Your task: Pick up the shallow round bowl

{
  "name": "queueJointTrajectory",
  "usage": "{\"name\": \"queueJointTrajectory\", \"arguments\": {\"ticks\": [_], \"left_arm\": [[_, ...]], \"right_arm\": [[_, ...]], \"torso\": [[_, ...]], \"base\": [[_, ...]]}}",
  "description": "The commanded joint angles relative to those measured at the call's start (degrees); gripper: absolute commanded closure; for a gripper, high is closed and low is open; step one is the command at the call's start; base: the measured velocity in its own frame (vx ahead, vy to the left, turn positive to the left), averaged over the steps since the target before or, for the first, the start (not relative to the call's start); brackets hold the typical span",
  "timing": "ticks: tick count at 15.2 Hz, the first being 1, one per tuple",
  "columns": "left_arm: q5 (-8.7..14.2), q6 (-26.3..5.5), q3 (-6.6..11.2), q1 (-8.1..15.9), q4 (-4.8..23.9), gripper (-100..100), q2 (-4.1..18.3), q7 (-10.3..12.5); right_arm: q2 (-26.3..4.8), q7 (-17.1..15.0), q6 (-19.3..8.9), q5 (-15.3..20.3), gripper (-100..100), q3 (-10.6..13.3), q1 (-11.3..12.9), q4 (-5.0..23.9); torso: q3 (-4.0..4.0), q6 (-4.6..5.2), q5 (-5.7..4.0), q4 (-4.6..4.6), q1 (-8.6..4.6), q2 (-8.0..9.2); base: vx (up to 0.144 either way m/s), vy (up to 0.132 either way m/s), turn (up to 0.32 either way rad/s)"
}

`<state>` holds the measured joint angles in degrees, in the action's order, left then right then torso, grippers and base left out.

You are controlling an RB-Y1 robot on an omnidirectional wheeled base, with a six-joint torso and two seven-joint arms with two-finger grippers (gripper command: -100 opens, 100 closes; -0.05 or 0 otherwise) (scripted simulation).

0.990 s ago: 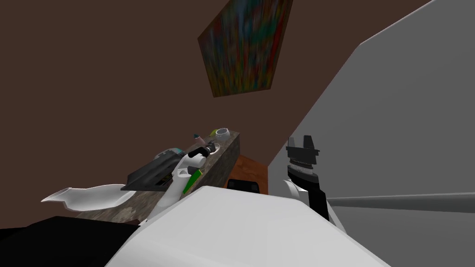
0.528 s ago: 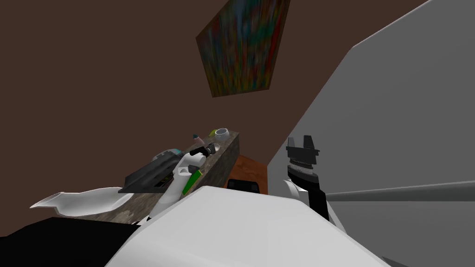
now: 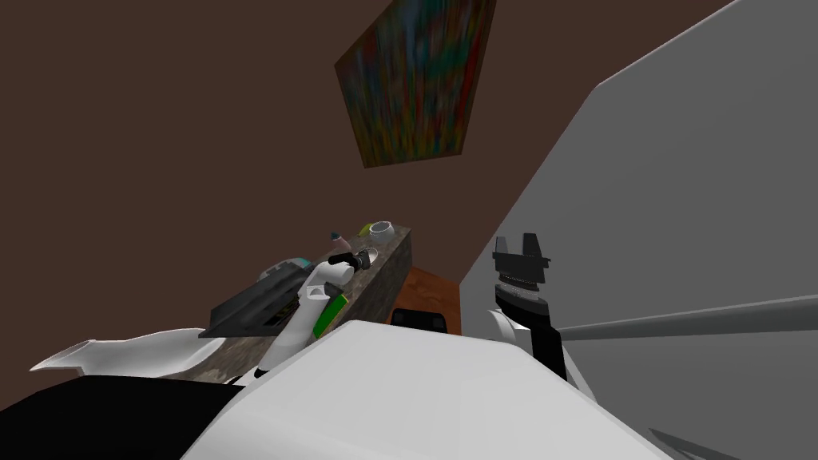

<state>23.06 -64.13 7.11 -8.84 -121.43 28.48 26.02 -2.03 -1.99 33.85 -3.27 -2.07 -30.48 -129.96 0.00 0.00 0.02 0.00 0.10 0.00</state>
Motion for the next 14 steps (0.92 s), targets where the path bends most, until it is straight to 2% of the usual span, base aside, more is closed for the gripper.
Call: {"name": "queueJointTrajectory", "arguments": {"ticks": [1,2,3,6,7,8,14], "left_arm": [[0.6,-2.9,0.10,0.4,0.5,-100,0.2,0.5],[0.6,-3.0,0.10,0.4,0.5,-100,0.2,0.5],[1.4,-5.2,0.28,0.9,1.0,-100,0.5,1.2],[2.1,-8.6,0.46,1.3,1.4,-100,0.8,1.8],[2.1,-8.7,0.46,1.3,1.4,-100,0.8,1.8],[2.8,-10.7,0.64,1.7,1.9,-100,1.0,2.3],[4.4,-17.3,1.11,2.6,3.0,-100,1.6,3.7]], "right_arm": [[0.0,0.0,0.0,0.0,0,0.0,0.0,0.0],[0.0,0.0,0.0,0.0,0,0.0,0.0,0.0],[0.0,0.0,0.0,0.0,0,0.0,0.0,0.0],[0.0,0.0,0.0,0.0,0,0.0,0.0,0.0],[0.0,0.0,0.0,0.0,0,0.0,0.0,0.0],[0.0,0.0,0.0,0.0,0,0.0,0.0,0.0],[0.0,0.0,0.0,0.0,0,0.0,0.0,0.0]], "torso": [[0.00,0.00,0.00,0.00,0.00,0.00],[0.00,0.00,0.00,0.00,0.01,0.00],[0.00,-0.01,0.00,0.00,0.01,0.00],[-0.01,0.00,0.01,0.00,0.04,-0.02],[-0.01,-0.01,0.01,0.00,0.05,-0.01],[-0.01,-0.01,0.01,0.00,0.03,-0.01],[-0.02,-0.01,0.01,-0.01,0.06,-0.04]], "base": [[-0.005,0.027,-0.048],[-0.004,0.022,-0.017],[-0.001,0.023,-0.042],[-0.002,0.032,-0.053],[-0.001,0.024,-0.016],[0.001,0.025,-0.030],[0.004,0.032,-0.039]]}}
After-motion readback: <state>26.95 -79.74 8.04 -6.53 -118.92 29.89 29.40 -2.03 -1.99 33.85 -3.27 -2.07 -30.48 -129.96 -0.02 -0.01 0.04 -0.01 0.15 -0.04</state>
